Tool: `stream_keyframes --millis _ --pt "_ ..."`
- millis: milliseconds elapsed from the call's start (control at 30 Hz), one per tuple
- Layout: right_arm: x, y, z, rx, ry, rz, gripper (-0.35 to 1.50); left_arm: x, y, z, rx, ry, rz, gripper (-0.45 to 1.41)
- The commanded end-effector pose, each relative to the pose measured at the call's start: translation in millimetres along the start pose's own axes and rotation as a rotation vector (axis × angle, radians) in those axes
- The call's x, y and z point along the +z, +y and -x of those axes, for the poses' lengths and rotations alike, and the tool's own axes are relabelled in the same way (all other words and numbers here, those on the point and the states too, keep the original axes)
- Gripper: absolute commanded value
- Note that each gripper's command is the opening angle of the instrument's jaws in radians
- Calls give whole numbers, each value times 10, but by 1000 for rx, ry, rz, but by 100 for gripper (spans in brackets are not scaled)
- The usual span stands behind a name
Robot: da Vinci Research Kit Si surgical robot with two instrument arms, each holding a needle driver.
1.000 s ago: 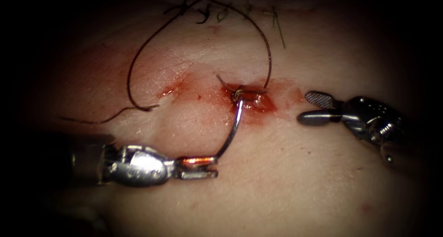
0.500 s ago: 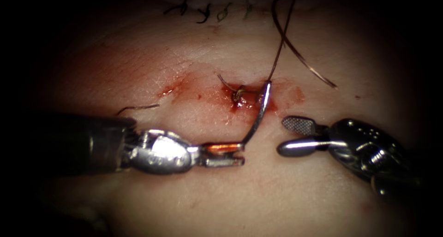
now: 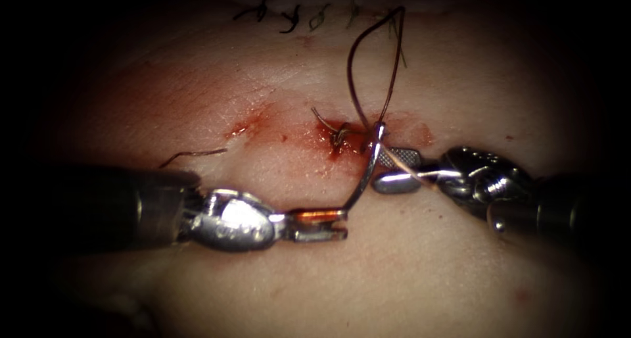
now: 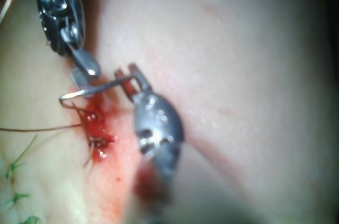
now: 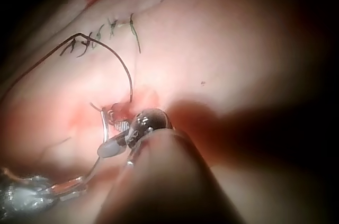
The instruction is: Wound Closure
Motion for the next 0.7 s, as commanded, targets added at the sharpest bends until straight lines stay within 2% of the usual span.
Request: stream_keyframes --millis 33,367,500,567,600,633,700 --pt "10 2 4 4 0 1 120 7 5 5 -1 -1 1 -45" --pt "26 3 -4 26 -5 -21 115 10 9 6 7 -2 0 -45" --pt "25 5 -7 44 -5 -25 103 11 11 8 9 -2 1 -45" --pt "25 5 -7 48 -8 -37 79 12 11 8 16 -3 0 -45" --pt "25 5 -7 45 -6 -48 29 13 12 8 16 -3 0 -45" --pt "26 5 -6 42 -16 -59 -13 13 12 8 16 -4 0 -45" --pt "27 5 -5 38 -24 -67 -35 13 12 8 16 -2 2 -45"
